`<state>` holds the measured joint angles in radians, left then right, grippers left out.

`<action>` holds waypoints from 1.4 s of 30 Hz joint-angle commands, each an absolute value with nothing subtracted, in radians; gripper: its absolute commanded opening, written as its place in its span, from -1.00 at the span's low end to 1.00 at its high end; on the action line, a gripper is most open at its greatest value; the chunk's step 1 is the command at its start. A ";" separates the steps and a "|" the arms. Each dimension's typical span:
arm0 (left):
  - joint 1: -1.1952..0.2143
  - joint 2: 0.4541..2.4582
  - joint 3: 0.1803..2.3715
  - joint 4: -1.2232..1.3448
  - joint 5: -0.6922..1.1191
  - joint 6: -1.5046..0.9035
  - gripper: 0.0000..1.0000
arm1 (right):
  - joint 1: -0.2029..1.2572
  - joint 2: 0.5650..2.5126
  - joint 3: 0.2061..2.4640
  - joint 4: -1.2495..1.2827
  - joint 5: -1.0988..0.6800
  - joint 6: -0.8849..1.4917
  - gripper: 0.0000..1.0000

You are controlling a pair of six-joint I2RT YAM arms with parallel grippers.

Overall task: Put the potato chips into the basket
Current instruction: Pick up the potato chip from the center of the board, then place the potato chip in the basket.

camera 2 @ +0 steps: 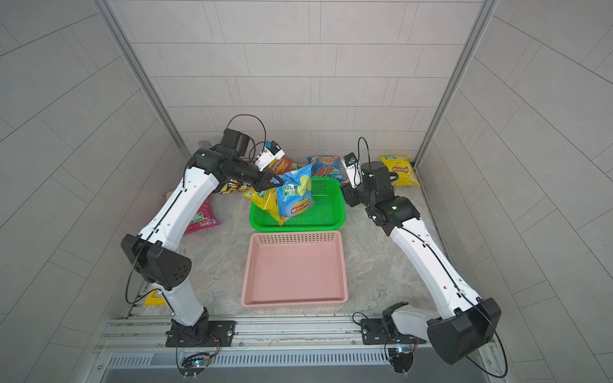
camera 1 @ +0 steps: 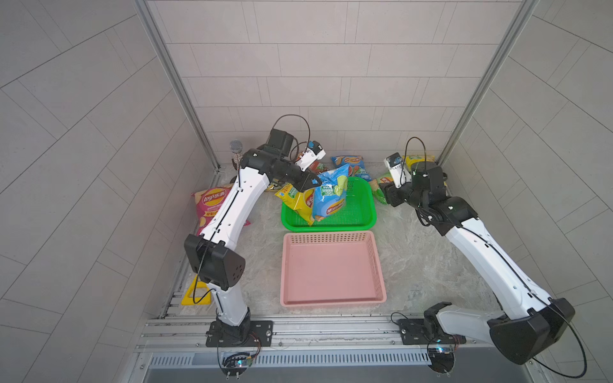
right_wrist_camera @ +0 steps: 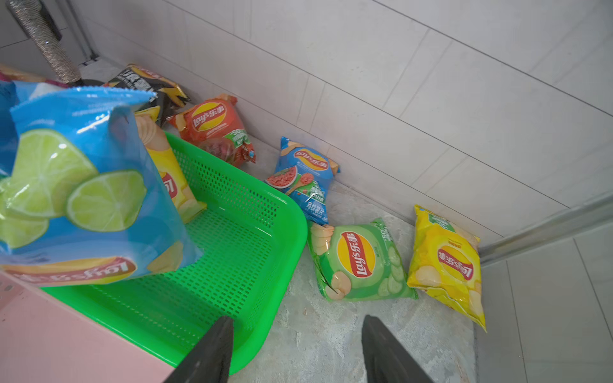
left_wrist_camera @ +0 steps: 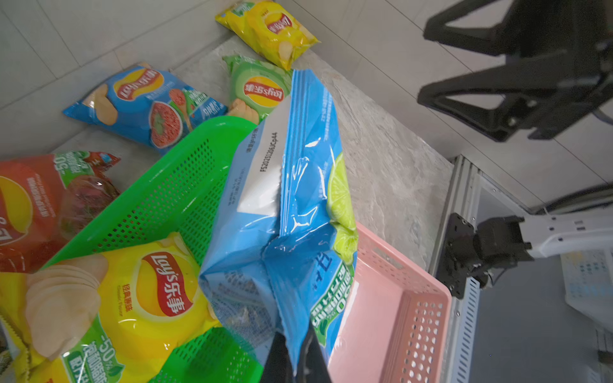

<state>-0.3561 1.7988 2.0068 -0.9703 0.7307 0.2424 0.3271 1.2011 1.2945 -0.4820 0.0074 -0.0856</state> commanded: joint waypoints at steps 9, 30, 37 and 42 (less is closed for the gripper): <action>-0.362 1.950 1.950 -0.515 0.696 -0.124 -1.00 | 0.331 1.070 1.153 -0.400 0.075 0.054 0.34; -0.358 1.982 1.780 -0.479 0.501 -0.053 -0.16 | 0.333 1.066 1.108 -0.385 0.055 0.085 0.37; -0.342 1.850 1.754 -0.461 0.365 -0.042 0.80 | 0.325 1.120 1.109 -0.396 0.119 0.245 0.44; -0.329 1.723 1.737 -0.467 0.277 -0.018 1.00 | 0.244 1.196 1.127 -0.425 0.032 0.410 0.41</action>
